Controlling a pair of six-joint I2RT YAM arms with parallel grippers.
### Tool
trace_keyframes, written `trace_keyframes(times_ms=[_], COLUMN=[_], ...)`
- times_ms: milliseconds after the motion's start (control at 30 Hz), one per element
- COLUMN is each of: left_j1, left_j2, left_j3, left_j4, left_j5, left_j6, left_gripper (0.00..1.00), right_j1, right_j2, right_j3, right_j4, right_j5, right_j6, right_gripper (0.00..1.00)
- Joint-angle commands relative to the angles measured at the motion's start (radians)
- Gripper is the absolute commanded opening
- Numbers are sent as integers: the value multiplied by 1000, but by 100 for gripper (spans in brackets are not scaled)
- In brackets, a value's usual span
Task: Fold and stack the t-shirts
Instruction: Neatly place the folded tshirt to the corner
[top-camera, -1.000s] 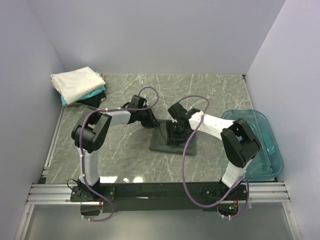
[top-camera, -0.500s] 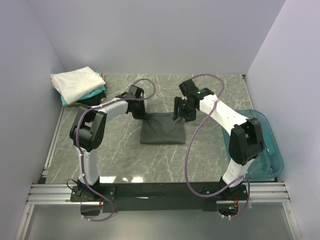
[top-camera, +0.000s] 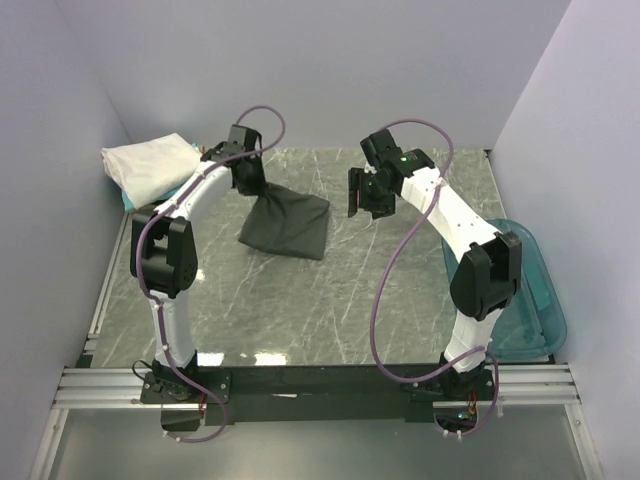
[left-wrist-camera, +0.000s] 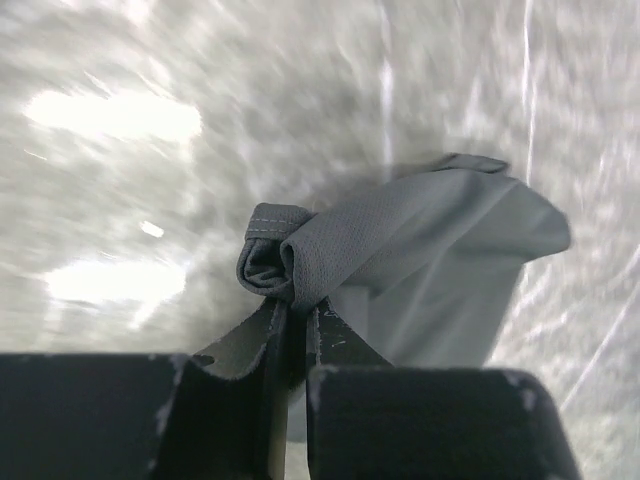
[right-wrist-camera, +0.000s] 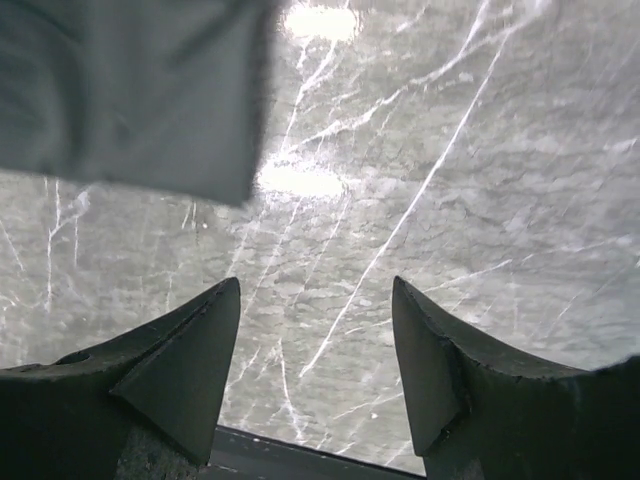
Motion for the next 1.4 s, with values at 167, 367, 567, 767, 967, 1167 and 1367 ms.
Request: trace_keyframes(times_ms=[167,367,567,767,967,1167,1367], left_j1=[112,188,251,310,382,441,488], left_j2=[65,135,165,155,135,146,116], left_j3=[248,430,540,564,580,624,598], left_j4=[-118,-191,-188,-126,-46,-3,52], left_j5=[-95,-84,-35,43,146,209,226], left_j6=[33,58,84,65,7,-28,-62], left_gripper=[0,0,0,0,0,0,0], right_j1=[-20,-31,-60,-112,-152,-152,-152], right_j2=[-17,11,66,78,81,112,129], right_j3=[72,101,181,193,180,209,223], right_j4=[-37,-37,-74,-78,-67,-77,-83], right_j5=[-41,-30,-28,-22,-42,-45,-50], right_j6=[-97,-112,-135,-141,-133,-137,-140], right_gripper=[69,69,69,69,69,69,69])
